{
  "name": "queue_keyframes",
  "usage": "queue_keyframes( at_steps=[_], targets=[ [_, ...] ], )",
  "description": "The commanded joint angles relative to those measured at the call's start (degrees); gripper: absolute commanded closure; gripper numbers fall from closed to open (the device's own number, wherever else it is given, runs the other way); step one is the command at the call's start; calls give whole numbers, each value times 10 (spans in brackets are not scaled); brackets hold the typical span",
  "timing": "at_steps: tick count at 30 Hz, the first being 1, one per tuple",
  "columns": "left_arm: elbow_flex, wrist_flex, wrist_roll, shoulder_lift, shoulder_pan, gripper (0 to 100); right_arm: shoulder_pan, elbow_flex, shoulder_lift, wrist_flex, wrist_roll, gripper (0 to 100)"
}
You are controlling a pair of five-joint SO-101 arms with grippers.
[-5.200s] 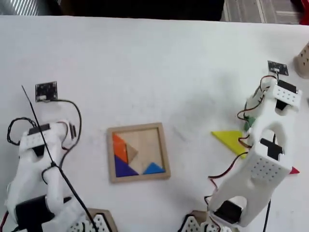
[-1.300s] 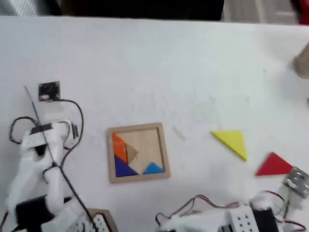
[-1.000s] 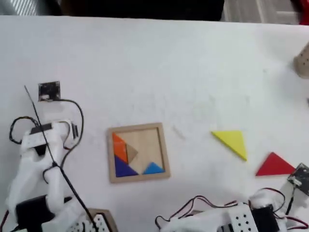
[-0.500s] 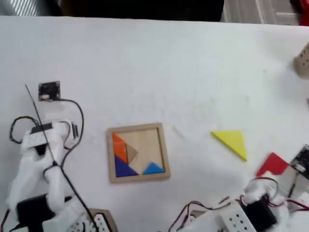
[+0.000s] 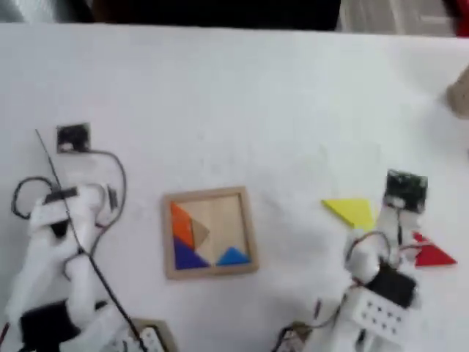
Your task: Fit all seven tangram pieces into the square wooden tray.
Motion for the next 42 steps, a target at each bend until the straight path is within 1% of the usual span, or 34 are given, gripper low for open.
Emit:
queue_keyframes(
  at_steps=[1,5,9,13,17,42],
  targets=[
    [-20,2,-4,-11,8,866,-79,-20,73,-19,63,978],
    [-20,2,-4,-11,8,866,-131,8,109,-22,131,980],
    [-20,2,-5,-11,8,866,-193,61,109,-44,138,981],
    [-20,2,-5,-11,8,866,-224,142,109,-117,138,981],
    [-20,2,-5,-11,8,866,-234,183,109,-190,139,981],
    [-20,2,-5,-11,7,866,-234,183,109,-191,142,981]
  ],
)
